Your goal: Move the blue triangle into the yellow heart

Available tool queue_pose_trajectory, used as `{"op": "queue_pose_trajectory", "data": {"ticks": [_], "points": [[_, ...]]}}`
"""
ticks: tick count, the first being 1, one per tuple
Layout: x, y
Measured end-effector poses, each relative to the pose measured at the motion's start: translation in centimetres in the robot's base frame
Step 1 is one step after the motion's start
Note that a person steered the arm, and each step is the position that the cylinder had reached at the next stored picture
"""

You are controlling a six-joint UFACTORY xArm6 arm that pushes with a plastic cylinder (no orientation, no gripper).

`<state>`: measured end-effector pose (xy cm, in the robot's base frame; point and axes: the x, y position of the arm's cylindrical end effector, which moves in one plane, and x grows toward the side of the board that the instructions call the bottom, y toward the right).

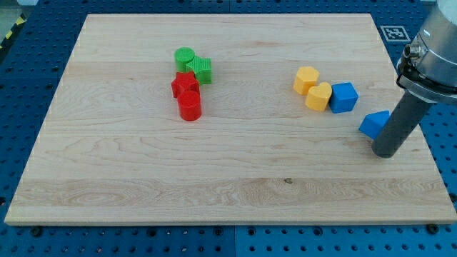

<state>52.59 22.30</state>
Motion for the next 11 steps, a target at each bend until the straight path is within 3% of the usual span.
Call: {"op": "queue_pose_trajectory", "data": {"ticks": [2, 4, 5, 6, 11], "points": [[1.8, 5.1], [0.8, 5.5], [-2.2, 5.0], [-3.7, 0.8], [-4.1, -5.8]]}}
